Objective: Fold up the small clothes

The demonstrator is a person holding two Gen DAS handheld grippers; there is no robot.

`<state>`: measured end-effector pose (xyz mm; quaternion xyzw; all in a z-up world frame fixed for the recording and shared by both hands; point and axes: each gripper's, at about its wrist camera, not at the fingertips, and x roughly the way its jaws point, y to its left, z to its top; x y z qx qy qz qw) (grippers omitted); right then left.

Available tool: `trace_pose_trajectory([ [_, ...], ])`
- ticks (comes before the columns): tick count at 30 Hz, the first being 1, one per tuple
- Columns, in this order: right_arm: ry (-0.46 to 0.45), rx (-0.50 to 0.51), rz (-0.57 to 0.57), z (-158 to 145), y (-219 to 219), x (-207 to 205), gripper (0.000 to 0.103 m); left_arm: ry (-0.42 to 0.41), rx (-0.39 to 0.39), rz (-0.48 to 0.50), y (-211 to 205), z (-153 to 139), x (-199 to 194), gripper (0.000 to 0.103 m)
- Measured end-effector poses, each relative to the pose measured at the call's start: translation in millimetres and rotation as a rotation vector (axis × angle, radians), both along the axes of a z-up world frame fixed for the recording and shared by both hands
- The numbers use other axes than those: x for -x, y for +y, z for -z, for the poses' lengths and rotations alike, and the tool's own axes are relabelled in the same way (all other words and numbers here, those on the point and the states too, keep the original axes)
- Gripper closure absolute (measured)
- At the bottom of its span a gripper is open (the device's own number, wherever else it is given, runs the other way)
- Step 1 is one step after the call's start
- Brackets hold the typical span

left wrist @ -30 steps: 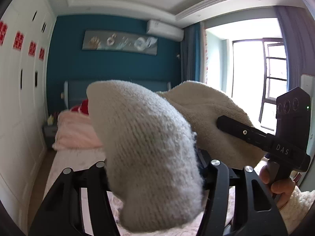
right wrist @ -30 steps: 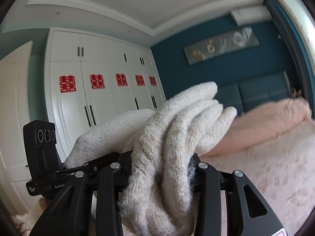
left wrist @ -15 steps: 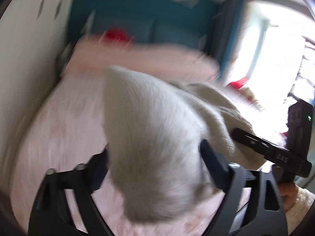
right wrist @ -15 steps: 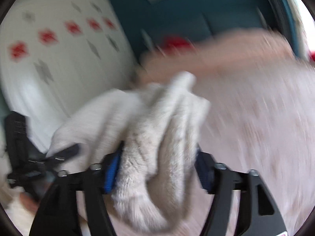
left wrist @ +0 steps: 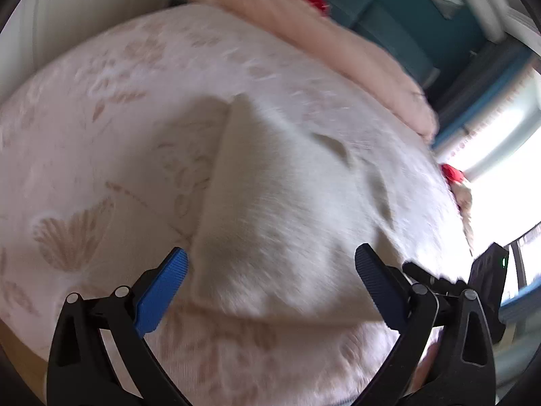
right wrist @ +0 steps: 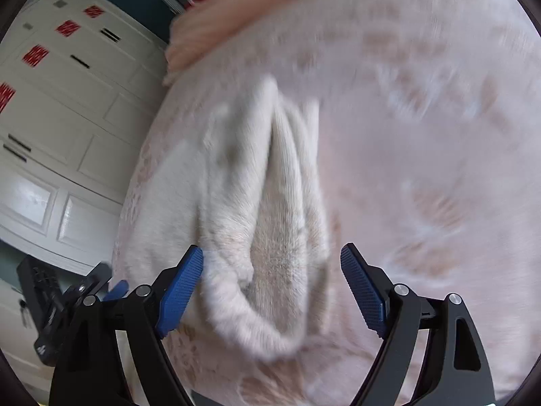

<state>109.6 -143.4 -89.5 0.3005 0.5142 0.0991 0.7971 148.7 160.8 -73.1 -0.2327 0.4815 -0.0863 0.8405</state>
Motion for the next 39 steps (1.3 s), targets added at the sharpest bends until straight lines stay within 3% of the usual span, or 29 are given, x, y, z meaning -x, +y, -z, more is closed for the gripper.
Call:
trace_pose_trajectory([
  [1,0.04,-0.025,-0.008,15,6,-5,0.022,0.025,0.01,-0.011,-1,5,-5,0.008],
  [2,0.055,-0.047,-0.019,23,10,-8,0.041,0.05,0.049,-0.021,-1,15,-11,0.025],
  [3,0.045,-0.063,-0.032,27,15,-10,0.053,0.074,0.077,-0.017,-1,21,-14,0.031],
  [5,0.005,-0.025,-0.062,6,20,-14,0.065,0.07,0.085,-0.013,-1,14,-13,0.057],
  [7,-0.066,0.01,-0.088,-26,19,-12,0.07,0.047,0.073,0.022,-5,-3,-5,0.064],
  [10,-0.151,0.131,-0.151,-65,16,3,0.069,0.032,0.09,0.086,-11,-18,12,0.063],
  [12,-0.099,0.194,-0.196,-49,15,12,0.057,0.064,0.035,0.116,-22,-4,19,0.059],
  [13,-0.05,0.225,-0.205,-32,15,16,0.056,0.078,-0.004,0.122,-27,5,21,0.055],
  [14,0.01,0.271,-0.206,-11,14,21,0.048,0.084,-0.041,0.115,-32,17,26,0.048],
  [17,-0.007,0.195,-0.09,-16,-2,38,0.044,0.063,-0.001,0.05,-27,7,39,0.048],
  [19,-0.084,0.257,-0.047,-50,-1,47,0.044,0.004,-0.043,0.036,-25,-18,46,0.049],
  [20,-0.165,0.29,-0.065,-72,7,52,0.054,-0.059,-0.088,0.034,-26,-38,51,0.048],
  [21,-0.208,0.306,-0.089,-84,14,54,0.076,-0.107,-0.124,0.045,-29,-54,53,0.048],
  [23,-0.233,0.34,-0.135,-94,32,53,0.091,-0.152,-0.17,0.076,-40,-72,49,0.048],
  [25,-0.205,0.367,-0.193,-79,50,43,0.096,-0.149,-0.202,0.118,-55,-73,40,0.048],
  [27,-0.073,0.446,-0.243,-26,61,31,0.103,-0.087,-0.275,0.166,-76,-48,26,0.048],
  [28,-0.033,0.41,-0.244,-4,60,27,0.103,-0.046,-0.305,0.179,-84,-32,20,0.048],
  [29,-0.043,0.377,-0.207,-7,57,29,0.103,0.01,-0.366,0.183,-90,-11,15,0.047],
  [30,-0.044,0.359,-0.194,-19,59,29,0.103,0.01,-0.399,0.176,-91,-7,15,0.047],
  [32,-0.117,0.374,-0.194,-48,63,37,0.102,-0.019,-0.407,0.18,-93,-15,21,0.047],
  [34,-0.15,0.436,-0.213,-57,69,39,0.102,-0.009,-0.401,0.182,-92,-17,22,0.047],
  [37,-0.037,0.475,-0.242,-7,71,32,0.103,-0.002,-0.408,0.181,-95,-13,23,0.046],
  [39,-0.056,0.453,-0.212,-11,69,37,0.103,0.002,-0.416,0.175,-96,-16,22,0.046],
])
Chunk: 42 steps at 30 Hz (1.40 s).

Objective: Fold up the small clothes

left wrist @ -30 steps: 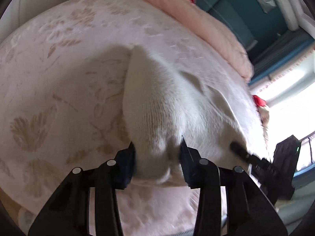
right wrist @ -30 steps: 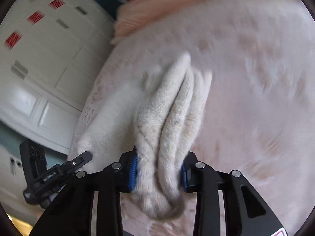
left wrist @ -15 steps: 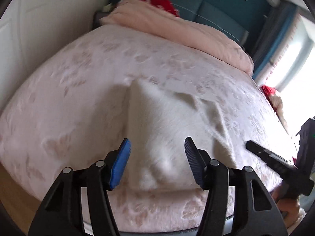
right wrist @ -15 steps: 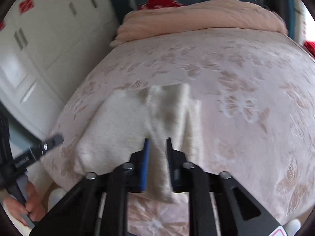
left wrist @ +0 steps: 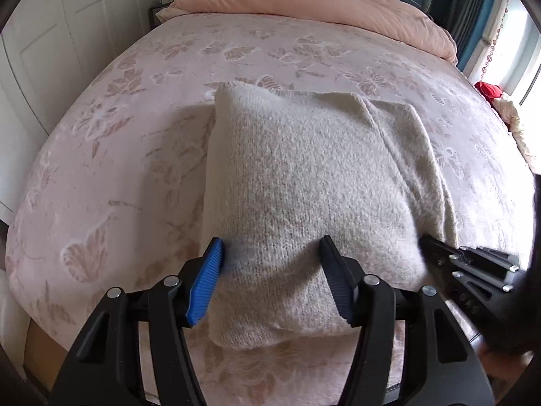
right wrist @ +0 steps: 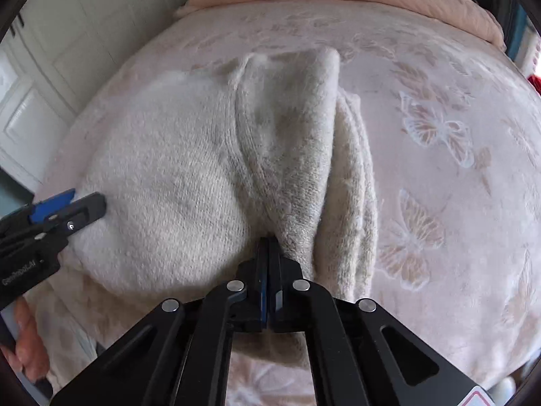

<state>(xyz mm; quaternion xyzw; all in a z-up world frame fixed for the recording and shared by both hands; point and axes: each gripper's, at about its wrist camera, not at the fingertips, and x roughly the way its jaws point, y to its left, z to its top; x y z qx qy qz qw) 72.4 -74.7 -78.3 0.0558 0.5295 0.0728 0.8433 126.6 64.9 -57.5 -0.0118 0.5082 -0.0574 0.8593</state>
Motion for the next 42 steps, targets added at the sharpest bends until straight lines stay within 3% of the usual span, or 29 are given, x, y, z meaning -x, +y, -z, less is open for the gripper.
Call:
trace_pose_trajectory([
  [1,-0.007,-0.011,0.002,-9,1,2,0.103,-0.007,-0.018,0.002,-2,-4,2,0.047],
  [4,-0.077,-0.068,0.019,-38,-4,12,0.086,-0.009,-0.002,-0.004,1,-12,2,0.047],
  [6,-0.105,-0.053,0.054,-45,-15,15,0.065,-0.006,0.008,-0.016,3,-14,4,0.047],
  [8,-0.072,-0.063,0.094,-38,-28,13,0.065,0.0,0.009,-0.022,4,-15,6,0.047],
  [12,-0.02,-0.128,0.136,-16,-45,13,0.085,-0.008,-0.006,-0.013,1,-17,11,0.047],
  [16,-0.028,-0.109,0.126,-19,-41,16,0.081,-0.007,-0.024,-0.003,-1,-16,15,0.046],
  [17,-0.027,-0.109,0.14,-20,-44,16,0.072,-0.002,-0.019,-0.006,0,-16,16,0.043],
  [18,-0.028,-0.116,0.156,-20,-42,17,0.058,0.003,-0.004,-0.015,4,-16,17,0.04],
  [20,-0.021,-0.164,0.193,-17,-52,14,0.043,-0.006,0.055,-0.041,14,-19,20,0.014],
  [21,-0.011,-0.193,0.2,-15,-56,11,0.04,-0.019,0.109,-0.068,23,-19,23,0.009],
  [23,0.022,-0.26,0.206,-7,-61,6,0.032,-0.017,0.193,-0.117,38,-13,24,0.008],
  [26,0.093,-0.322,0.221,19,-59,-8,0.025,0.086,0.297,-0.186,57,15,11,0.007],
  [28,0.12,-0.32,0.226,32,-56,-16,0.031,0.152,0.358,-0.206,63,33,1,0.011],
  [29,0.112,-0.356,0.212,34,-55,-19,0.054,0.171,0.403,-0.192,64,39,-5,0.031],
  [30,0.1,-0.37,0.209,30,-56,-20,0.065,0.177,0.438,-0.162,61,39,-8,0.04],
  [32,0.031,-0.366,0.19,1,-58,-15,0.074,0.15,0.393,-0.13,52,22,-11,0.055],
  [33,-0.009,-0.362,0.179,-14,-60,-10,0.077,0.127,0.371,-0.097,46,11,-10,0.057],
  [36,-0.113,-0.263,0.148,-48,-64,12,0.077,0.079,0.345,-0.003,33,-11,-3,0.058],
  [37,-0.107,-0.227,0.149,-43,-65,15,0.075,0.094,0.343,0.012,28,-7,-1,0.056],
  [39,0.024,-0.169,0.135,0,-69,14,0.064,0.146,0.268,0.01,17,20,0,0.053],
  [40,0.063,-0.182,0.147,17,-73,15,0.06,0.156,0.242,0.004,16,28,0,0.047],
  [42,0.021,-0.277,0.212,10,-88,30,0.056,0.125,0.24,-0.016,17,32,8,0.045],
])
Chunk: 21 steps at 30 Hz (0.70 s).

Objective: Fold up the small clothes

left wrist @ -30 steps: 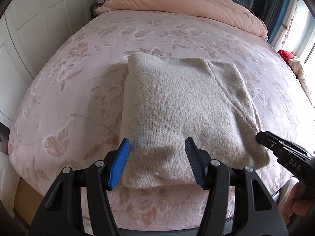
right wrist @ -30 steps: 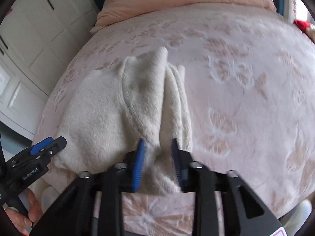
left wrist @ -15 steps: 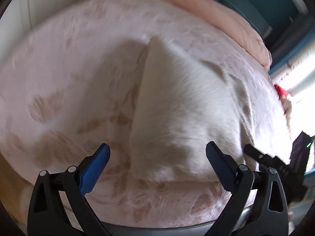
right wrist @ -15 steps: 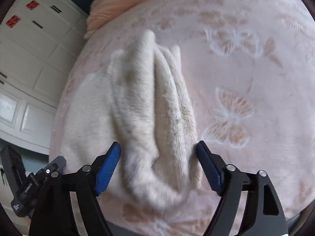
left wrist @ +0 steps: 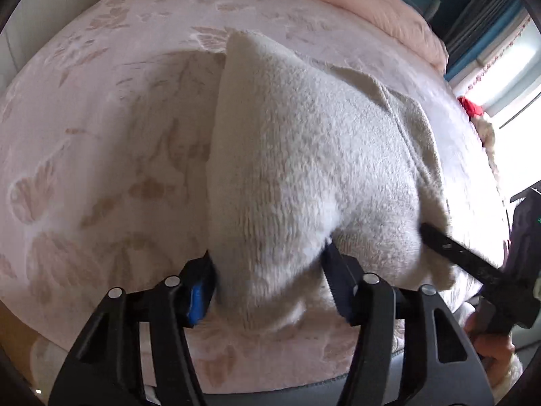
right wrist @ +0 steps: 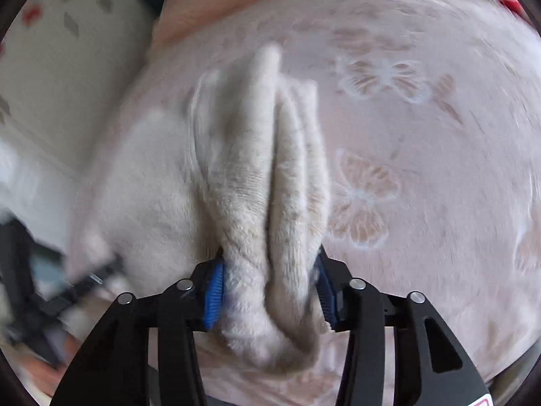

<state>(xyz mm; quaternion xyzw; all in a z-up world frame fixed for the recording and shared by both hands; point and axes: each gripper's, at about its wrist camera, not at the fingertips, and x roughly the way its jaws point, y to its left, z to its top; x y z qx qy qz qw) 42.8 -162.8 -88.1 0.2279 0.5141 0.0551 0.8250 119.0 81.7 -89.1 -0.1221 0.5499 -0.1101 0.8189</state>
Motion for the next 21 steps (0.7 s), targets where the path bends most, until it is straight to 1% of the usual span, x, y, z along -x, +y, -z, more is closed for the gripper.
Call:
trace_pose_trajectory([
  [1,-0.012,0.01,0.01,-8,-2,3,0.056,-0.011,-0.013,-0.008,1,-7,4,0.044],
  [2,-0.034,0.041,0.014,-21,-2,6,0.058,-0.026,-0.045,-0.012,0,-19,8,0.044],
  [3,-0.095,0.091,-0.002,-42,2,11,0.066,-0.051,-0.066,-0.013,-1,-30,10,0.046],
  [4,-0.142,0.126,-0.024,-57,7,13,0.071,-0.104,-0.087,-0.01,-2,-45,14,0.046],
  [5,-0.179,0.159,-0.05,-68,12,15,0.082,-0.138,-0.102,-0.005,-6,-55,16,0.046],
  [6,-0.196,0.189,-0.08,-75,20,15,0.088,-0.171,-0.114,0.002,-10,-64,17,0.046],
  [7,-0.189,0.204,-0.111,-74,27,13,0.091,-0.182,-0.118,0.011,-13,-67,17,0.046],
  [8,-0.171,0.223,-0.138,-69,35,10,0.096,-0.176,-0.122,0.027,-17,-66,12,0.046],
  [9,-0.128,0.269,-0.163,-52,42,4,0.097,-0.152,-0.139,0.037,-22,-59,6,0.046],
  [10,-0.075,0.287,-0.181,-34,48,0,0.097,-0.127,-0.162,0.039,-26,-50,2,0.045],
  [11,-0.01,0.27,-0.194,-11,53,-5,0.102,-0.107,-0.208,0.036,-29,-38,-3,0.044],
  [12,0.01,0.212,-0.178,4,49,-7,0.103,-0.087,-0.254,0.042,-32,-26,-6,0.044],
  [13,0.0,0.188,-0.154,1,46,-6,0.103,-0.086,-0.272,0.045,-34,-22,-6,0.043],
  [14,0.006,0.181,-0.147,-6,46,-6,0.102,-0.094,-0.276,0.042,-34,-24,-1,0.043],
  [15,-0.007,0.181,-0.143,-20,46,-4,0.101,-0.1,-0.275,0.041,-34,-31,1,0.043],
  [17,-0.059,0.192,-0.148,-42,48,4,0.101,-0.108,-0.268,0.038,-32,-44,4,0.045],
  [19,-0.084,0.196,-0.129,-53,47,13,0.1,-0.118,-0.257,0.029,-31,-55,8,0.045],
  [20,-0.09,0.181,-0.112,-57,43,21,0.099,-0.122,-0.261,0.023,-32,-56,11,0.045],
  [21,-0.089,0.179,-0.101,-59,43,23,0.096,-0.127,-0.269,0.018,-32,-60,13,0.045],
])
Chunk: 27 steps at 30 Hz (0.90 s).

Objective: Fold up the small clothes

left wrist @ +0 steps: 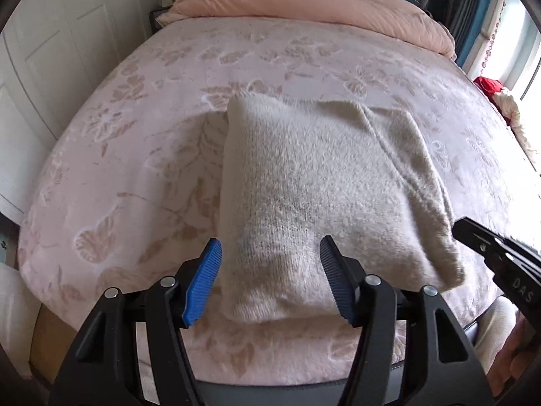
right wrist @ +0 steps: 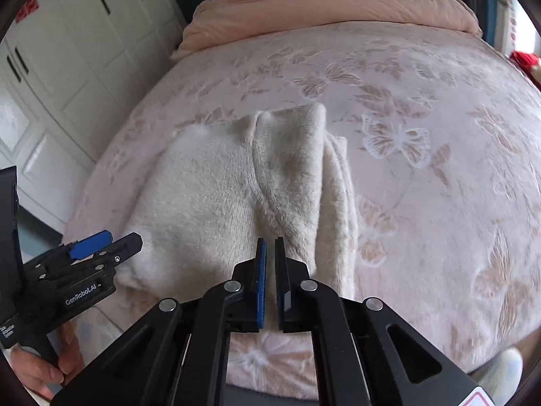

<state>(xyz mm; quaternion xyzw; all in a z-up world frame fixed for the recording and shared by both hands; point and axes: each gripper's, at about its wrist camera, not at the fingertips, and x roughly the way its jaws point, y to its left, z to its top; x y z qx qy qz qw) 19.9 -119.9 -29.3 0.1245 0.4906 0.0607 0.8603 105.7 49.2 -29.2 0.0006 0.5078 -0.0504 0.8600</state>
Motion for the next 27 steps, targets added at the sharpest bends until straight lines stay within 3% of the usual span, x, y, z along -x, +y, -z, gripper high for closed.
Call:
trace_pose_trajectory([
  [5,-0.003,0.009,0.03,-6,-1,10,0.09,-0.031,-0.026,0.011,-10,-17,21,0.044],
  [16,-0.044,-0.001,0.032,-24,-2,49,0.088,-0.069,-0.054,0.026,-22,-35,60,0.043],
  [22,-0.091,0.051,0.085,-37,1,77,0.062,-0.111,-0.061,0.023,-24,-42,84,0.029],
  [27,-0.109,0.117,0.129,-36,0,93,0.049,-0.136,-0.047,-0.006,-21,-39,103,0.024],
])
